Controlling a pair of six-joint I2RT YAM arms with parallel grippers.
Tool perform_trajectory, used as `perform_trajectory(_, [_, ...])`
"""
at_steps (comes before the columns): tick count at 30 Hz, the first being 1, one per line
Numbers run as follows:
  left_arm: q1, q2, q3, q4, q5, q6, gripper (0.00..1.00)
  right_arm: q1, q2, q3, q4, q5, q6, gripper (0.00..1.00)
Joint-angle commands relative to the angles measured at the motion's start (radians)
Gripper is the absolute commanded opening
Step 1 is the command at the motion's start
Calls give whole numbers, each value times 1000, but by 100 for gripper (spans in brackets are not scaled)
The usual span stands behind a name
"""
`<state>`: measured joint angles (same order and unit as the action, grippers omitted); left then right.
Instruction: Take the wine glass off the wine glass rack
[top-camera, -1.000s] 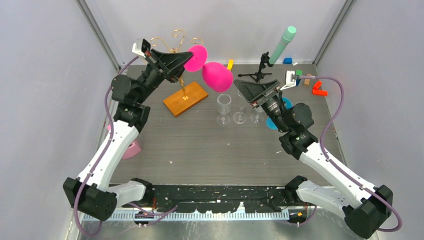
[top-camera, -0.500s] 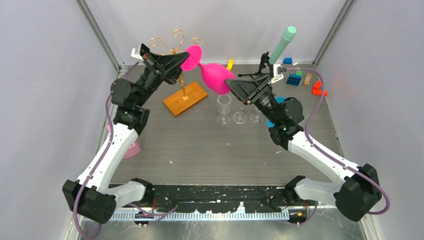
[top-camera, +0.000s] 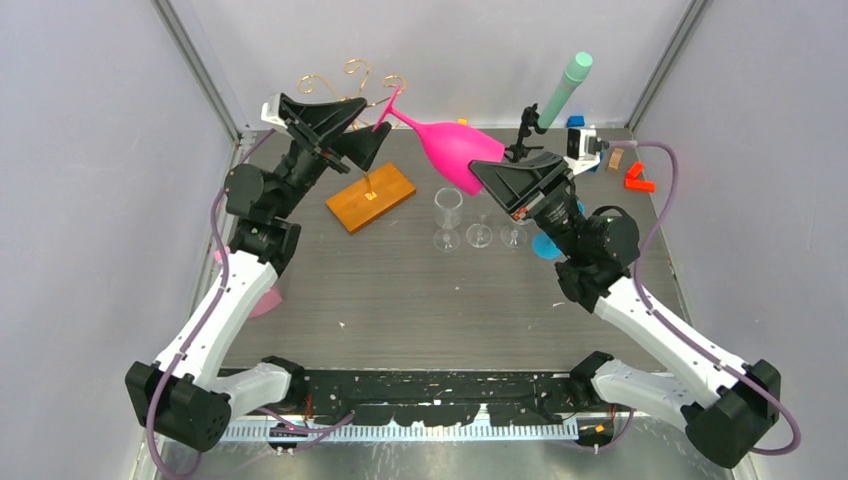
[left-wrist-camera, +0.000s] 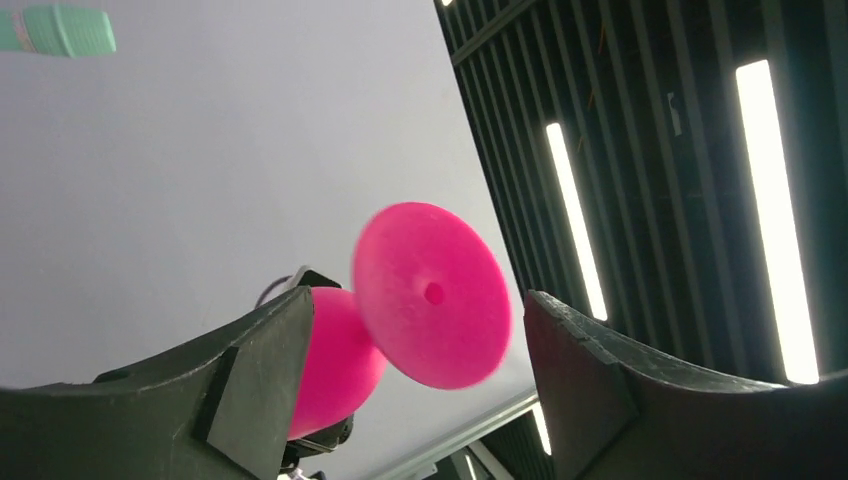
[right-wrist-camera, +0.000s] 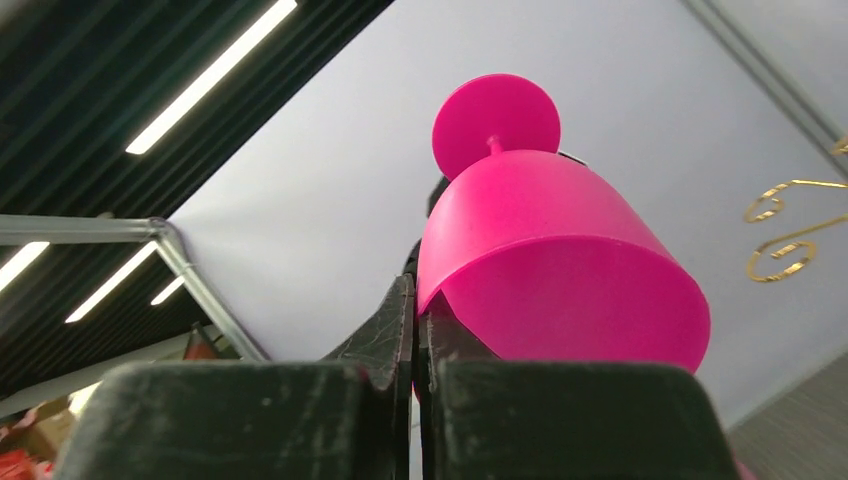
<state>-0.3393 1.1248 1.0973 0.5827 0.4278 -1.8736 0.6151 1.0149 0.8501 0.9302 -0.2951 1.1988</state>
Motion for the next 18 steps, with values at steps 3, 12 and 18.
perform_trajectory(3, [0,-81,0,-36,26,200,86,-2,-145,78,-451,118,-260,0])
perform_trajectory(12, [88,-104,92,-391,367,648,97,-2,-180,318,-1241,45,-637,0])
perform_trajectory(18, [97,-138,289,-1002,248,1146,99,-1,-121,421,-1581,-59,-829,0])
